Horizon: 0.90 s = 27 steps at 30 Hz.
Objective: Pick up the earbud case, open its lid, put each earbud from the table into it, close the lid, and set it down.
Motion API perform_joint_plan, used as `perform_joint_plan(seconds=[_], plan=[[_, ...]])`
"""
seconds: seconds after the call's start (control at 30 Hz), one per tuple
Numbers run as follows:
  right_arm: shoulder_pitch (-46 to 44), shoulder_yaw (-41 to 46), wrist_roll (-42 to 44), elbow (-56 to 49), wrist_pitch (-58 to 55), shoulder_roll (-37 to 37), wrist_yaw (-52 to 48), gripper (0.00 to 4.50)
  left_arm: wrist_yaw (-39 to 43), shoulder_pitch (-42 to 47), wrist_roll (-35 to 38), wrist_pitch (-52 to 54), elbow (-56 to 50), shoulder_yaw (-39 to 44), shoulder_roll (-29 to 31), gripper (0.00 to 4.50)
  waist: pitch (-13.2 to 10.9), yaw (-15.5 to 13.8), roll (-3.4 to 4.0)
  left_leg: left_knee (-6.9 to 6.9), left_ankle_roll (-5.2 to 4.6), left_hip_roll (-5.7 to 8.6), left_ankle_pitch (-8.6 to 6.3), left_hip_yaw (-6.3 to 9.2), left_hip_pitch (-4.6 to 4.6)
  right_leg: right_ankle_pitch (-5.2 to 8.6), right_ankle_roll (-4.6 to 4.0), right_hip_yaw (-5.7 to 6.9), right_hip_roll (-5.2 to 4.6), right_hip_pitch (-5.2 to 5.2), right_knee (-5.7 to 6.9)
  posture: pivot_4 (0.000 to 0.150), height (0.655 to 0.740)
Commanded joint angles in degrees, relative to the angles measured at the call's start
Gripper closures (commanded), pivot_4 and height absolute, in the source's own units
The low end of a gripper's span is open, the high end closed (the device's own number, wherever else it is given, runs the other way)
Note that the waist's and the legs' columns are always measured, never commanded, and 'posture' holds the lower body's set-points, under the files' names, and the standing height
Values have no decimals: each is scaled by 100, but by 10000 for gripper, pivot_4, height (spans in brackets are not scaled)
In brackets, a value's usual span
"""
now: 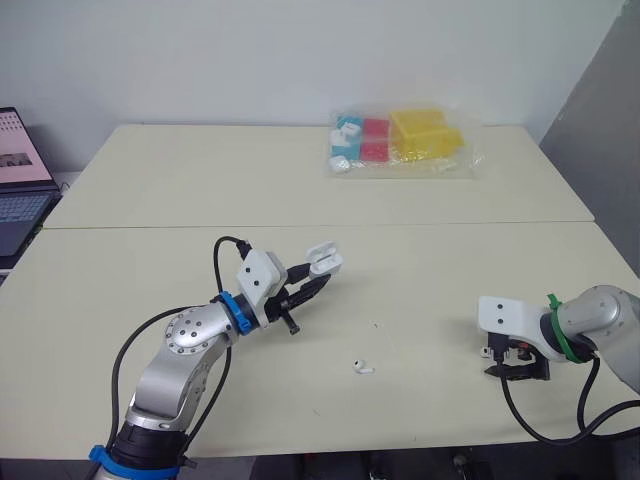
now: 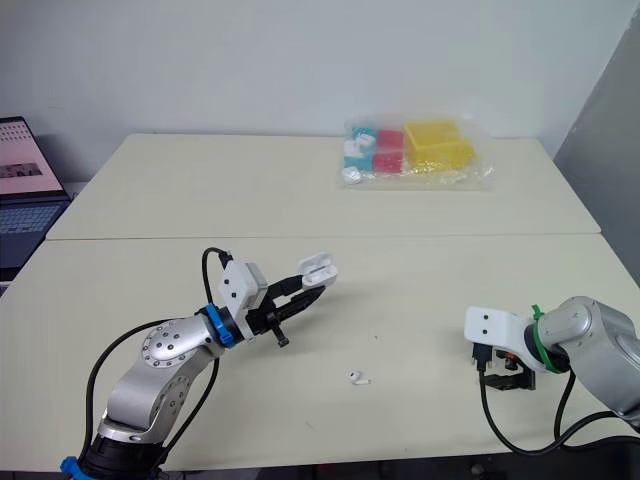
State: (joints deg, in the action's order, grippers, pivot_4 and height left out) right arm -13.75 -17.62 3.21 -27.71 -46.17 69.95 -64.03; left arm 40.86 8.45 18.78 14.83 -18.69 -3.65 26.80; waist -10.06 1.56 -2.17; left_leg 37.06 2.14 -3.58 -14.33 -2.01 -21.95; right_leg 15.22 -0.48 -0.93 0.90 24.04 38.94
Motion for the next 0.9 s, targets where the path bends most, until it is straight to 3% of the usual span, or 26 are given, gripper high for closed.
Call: perform_joint_plan(seconds=[0.03, 0.1, 0.4, 0.6, 0.9], plan=[[-24, -22, -104, 13, 34, 29, -20, 7574, -2, 49, 9, -31, -231, 5, 10, 37090, 0, 0, 0, 0, 0, 0, 0, -1, 0, 0, 0, 0, 0, 0, 0, 1500, 7389], [-23, -54, -110, 30, 24, 27, -40, 11214, -4, 62, 12, -27, -227, 2, 7, 37090, 0, 0, 0, 0, 0, 0, 0, 0, 0, 0, 0, 1, 0, 0, 0, 1500, 7389], [-12, -23, -61, 13, 90, 39, -145, 40901, -6, 73, 6, -29, -218, -18, 0, 37090, 0, 3, -1, 6, 0, 1, 0, -2, 4, -4, 5, -1, 0, -5, 1, 1500, 7389], [46, 184, 13, 9, 189, 146, -194, 40914, -13, 75, 8, -48, -208, -35, 1, 37090, 0, 3, -1, 4, 0, 0, 0, 0, 3, -3, 4, -1, 0, -3, 0, 1500, 7389], [233, 1454, 737, -404, 426, -6, -240, 40914, 88, 239, 336, 204, -180, -2, -74, 37090, 0, -1, -1, 3, 0, 1, 0, 0, 2, -3, 4, 1, 1, -3, 0, 1500, 7389]])
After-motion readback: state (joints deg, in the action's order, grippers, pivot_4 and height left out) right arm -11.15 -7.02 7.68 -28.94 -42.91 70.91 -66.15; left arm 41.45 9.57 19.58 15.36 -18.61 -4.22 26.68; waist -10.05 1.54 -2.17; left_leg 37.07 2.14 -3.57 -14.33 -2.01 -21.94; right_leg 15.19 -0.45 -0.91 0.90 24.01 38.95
